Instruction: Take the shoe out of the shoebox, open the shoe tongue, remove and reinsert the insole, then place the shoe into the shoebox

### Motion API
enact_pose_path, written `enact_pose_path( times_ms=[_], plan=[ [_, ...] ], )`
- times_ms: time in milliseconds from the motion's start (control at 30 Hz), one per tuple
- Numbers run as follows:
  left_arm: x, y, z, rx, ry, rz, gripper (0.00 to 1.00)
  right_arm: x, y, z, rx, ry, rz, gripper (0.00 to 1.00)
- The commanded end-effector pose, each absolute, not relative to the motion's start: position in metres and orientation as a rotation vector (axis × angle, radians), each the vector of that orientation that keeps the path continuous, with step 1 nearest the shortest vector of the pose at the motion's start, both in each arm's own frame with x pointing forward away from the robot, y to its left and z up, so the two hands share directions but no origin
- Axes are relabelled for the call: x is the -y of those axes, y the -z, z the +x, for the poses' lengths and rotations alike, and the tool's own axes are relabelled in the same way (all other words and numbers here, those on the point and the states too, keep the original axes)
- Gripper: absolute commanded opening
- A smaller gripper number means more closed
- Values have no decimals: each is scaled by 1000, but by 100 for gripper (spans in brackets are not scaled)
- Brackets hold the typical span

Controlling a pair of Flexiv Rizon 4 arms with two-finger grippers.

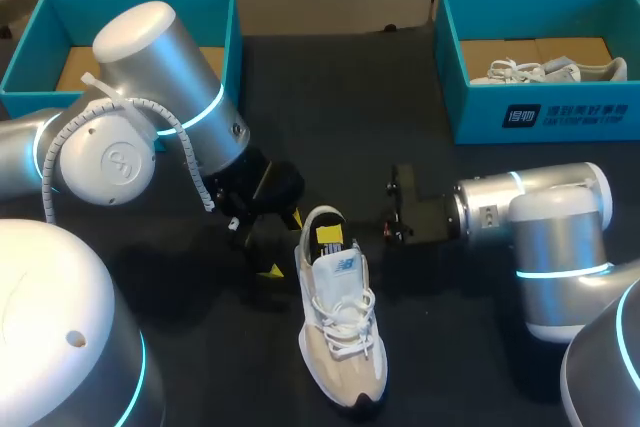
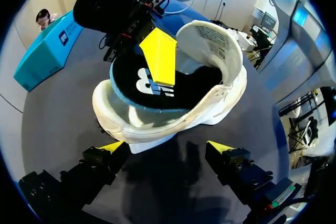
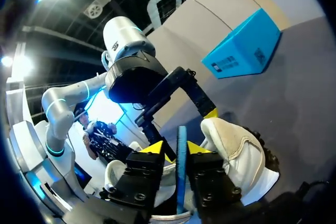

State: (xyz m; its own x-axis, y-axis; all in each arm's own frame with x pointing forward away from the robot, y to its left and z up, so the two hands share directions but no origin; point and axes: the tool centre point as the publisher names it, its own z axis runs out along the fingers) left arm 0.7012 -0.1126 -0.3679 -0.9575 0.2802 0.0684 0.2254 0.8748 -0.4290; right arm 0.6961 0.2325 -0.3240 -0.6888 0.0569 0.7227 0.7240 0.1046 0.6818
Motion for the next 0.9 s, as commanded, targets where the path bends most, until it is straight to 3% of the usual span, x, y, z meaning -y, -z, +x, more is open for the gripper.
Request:
enact_pose_path(
  times_ms=[33, 867, 900],
  plan=[
    [113, 367, 701, 2920, -639, -395, 100, -230, 322, 692, 1857, 1639, -777, 0],
    [113, 367, 701, 2920, -639, -395, 100, -232, 338, 693, 1823, 1607, -801, 0],
    [113, 367, 701, 2920, -639, -395, 100, -236, 335, 690, 1851, 1554, -825, 30]
  ],
)
